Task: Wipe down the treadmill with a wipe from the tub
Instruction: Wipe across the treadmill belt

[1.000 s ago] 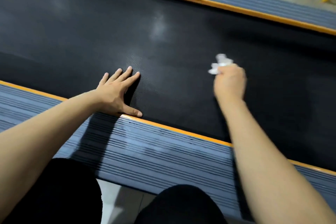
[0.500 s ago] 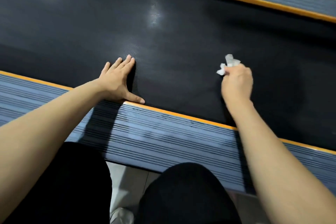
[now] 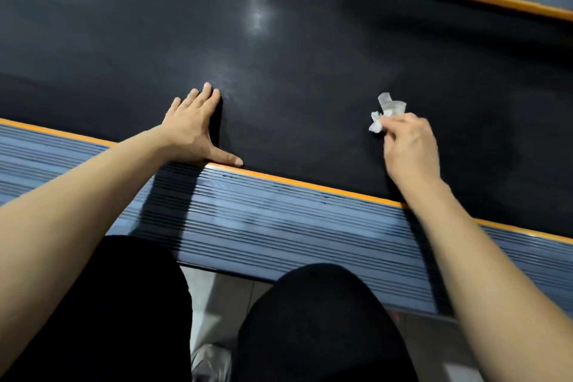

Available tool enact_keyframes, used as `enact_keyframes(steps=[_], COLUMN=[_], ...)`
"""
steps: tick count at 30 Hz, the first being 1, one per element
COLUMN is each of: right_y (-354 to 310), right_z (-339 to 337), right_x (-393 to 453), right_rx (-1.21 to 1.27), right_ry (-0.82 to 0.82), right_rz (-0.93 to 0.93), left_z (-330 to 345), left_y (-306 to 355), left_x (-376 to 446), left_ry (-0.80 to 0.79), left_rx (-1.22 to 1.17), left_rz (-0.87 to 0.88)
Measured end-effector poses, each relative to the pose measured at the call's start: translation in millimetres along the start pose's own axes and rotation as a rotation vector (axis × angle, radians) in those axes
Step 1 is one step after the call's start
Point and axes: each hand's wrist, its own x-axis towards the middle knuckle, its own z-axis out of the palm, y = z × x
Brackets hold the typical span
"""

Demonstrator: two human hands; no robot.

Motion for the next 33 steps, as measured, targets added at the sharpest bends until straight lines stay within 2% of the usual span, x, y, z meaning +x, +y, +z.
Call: enact_keyframes(steps=[3, 5, 6, 8, 10, 14, 16, 18, 20, 24, 27, 30, 33], right_y=[-74, -129, -147, -144, -107, -5, 10, -6, -40, -92, -108, -124, -158], right_z=[15, 25, 26, 23, 12, -22, -26, -15, 3, 30, 39, 48, 58], right_x=[-2, -8, -12, -11, -7, -14, -23, -25, -23, -12, 2, 34, 90], right_rx=[0.142, 0.304, 0.308, 0.272, 0.253, 0.326, 0.361, 0.435, 0.467, 0.425, 0.373, 0.379, 0.527], right_ry=[-0.140, -0.284, -0.349, -0.432, -0.392, -0.280, -0.257, -0.285, -0.343, -0.347, -0.353, -0.280, -0.026], right_rz=[-0.190, -0.439, -0.550, -0.657, -0.650, -0.312, -0.209, -0.240, -0.382, -0.729, -0.839, -0.843, -0.593], left_z=[-3, -2, -1, -1, -1, -4, -5, -5, -4, -1, 1, 7, 13], left_y=[3, 4, 4, 2, 1, 3, 5, 6, 6, 1, -1, -10, -13], left_x=[-1, -3, -4, -5, -5, -3, -2, -1, 1, 3, 4, 7, 9], left_ry=[-0.011, -0.004, 0.007, 0.020, 0.016, -0.021, -0.034, -0.052, -0.053, -0.039, -0.039, 0.002, 0.037], left_rx=[-0.004, -0.005, 0.000, 0.004, 0.001, 0.009, 0.016, 0.019, 0.029, 0.047, 0.065, 0.040, 0.040], left_rz=[-0.012, -0.017, -0.019, -0.015, -0.015, -0.020, -0.027, -0.036, -0.036, -0.030, -0.008, 0.012, 0.041])
